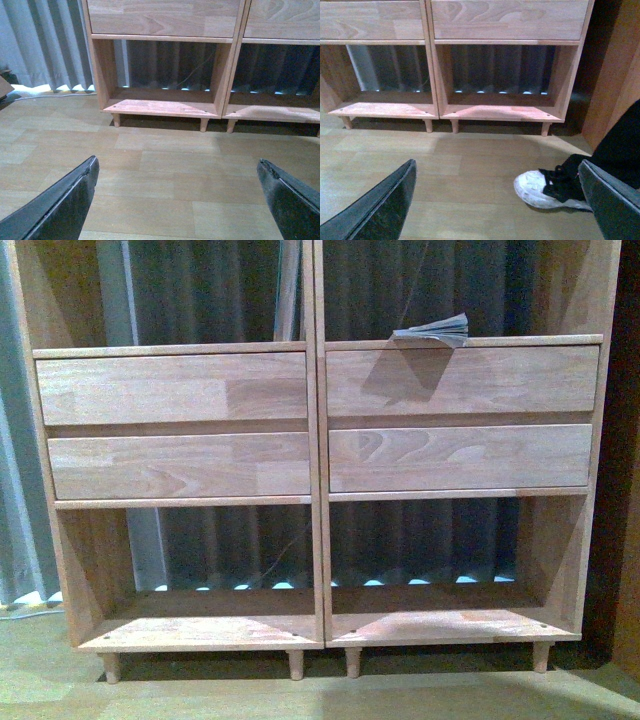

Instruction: Organize books on shelf

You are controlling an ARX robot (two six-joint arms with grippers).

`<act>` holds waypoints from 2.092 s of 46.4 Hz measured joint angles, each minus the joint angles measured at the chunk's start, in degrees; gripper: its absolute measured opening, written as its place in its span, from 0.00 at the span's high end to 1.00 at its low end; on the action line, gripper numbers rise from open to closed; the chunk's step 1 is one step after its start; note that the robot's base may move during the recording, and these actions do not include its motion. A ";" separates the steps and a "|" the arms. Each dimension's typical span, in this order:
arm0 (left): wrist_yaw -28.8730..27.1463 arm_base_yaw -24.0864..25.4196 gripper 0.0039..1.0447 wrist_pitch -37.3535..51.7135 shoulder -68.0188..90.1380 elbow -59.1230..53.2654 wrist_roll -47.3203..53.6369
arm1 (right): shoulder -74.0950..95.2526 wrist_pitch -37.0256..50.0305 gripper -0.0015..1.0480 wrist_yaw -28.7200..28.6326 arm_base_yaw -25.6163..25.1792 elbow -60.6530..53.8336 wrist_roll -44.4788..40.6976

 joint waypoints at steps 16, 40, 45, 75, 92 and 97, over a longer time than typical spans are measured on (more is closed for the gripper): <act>0.00 0.00 0.07 0.00 0.00 0.00 0.00 | 0.00 0.00 0.07 0.00 0.00 0.00 0.00; 0.00 0.00 0.07 0.00 0.00 0.00 0.00 | 0.00 0.00 0.07 0.00 0.00 0.00 0.00; 0.00 0.00 0.07 0.00 0.00 0.00 0.00 | 0.00 0.00 0.07 0.00 0.00 0.00 0.00; 0.02 0.00 0.07 0.00 0.00 0.00 0.00 | 0.00 -0.02 0.07 0.00 0.00 0.00 0.00; 0.02 0.00 0.07 0.00 0.00 0.00 0.02 | 0.00 -0.04 0.07 0.15 0.00 0.00 0.00; 0.00 0.00 0.07 0.00 0.00 0.00 0.00 | 0.00 -0.07 0.07 0.00 0.02 0.00 0.00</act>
